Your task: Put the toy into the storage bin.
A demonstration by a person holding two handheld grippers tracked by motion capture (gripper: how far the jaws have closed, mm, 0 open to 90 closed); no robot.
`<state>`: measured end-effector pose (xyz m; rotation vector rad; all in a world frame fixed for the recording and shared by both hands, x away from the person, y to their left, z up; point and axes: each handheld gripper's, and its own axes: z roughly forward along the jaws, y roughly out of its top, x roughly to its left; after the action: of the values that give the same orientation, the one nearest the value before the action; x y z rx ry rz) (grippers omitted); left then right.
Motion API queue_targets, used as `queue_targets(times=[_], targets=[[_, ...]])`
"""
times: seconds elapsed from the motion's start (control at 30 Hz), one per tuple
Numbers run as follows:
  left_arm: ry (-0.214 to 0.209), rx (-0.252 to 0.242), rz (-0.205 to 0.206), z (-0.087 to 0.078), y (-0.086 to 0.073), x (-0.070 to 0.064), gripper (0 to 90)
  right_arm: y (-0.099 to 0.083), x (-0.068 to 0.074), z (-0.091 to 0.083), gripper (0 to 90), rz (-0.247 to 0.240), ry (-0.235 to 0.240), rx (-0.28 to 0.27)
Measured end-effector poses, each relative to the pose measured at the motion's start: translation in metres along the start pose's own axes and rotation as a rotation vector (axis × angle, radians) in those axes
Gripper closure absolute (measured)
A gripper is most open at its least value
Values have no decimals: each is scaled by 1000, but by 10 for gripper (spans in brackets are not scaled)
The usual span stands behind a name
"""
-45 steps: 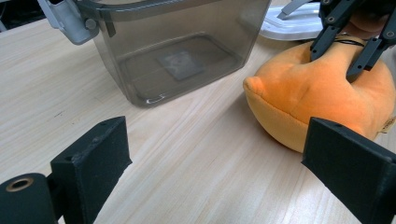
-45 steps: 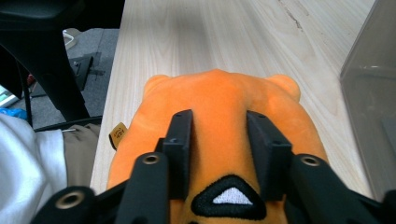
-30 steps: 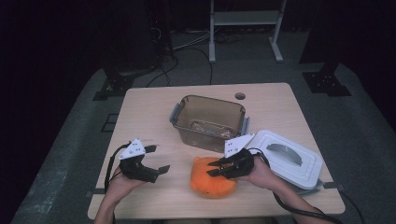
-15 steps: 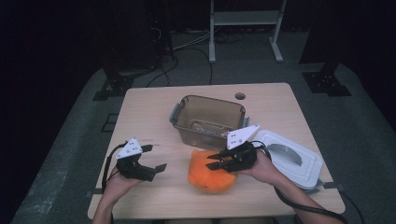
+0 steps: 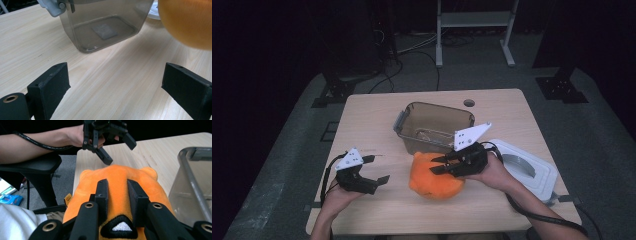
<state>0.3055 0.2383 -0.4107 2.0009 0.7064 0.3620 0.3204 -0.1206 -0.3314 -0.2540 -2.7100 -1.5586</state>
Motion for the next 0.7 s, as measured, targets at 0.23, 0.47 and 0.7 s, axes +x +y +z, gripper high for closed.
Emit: queue_targets(times=[0.23,0.47,0.7], targets=[[7,-1,-2,0,-1,1,65,16,-2,-15,715,-13,-21,-21],[8,-3,0,0,0,0,65,29,-8,-25,715,-16,-52,-41],[0,-2,2,1,0,-1,65,39,-17,-32,715,-12,-78,-54]])
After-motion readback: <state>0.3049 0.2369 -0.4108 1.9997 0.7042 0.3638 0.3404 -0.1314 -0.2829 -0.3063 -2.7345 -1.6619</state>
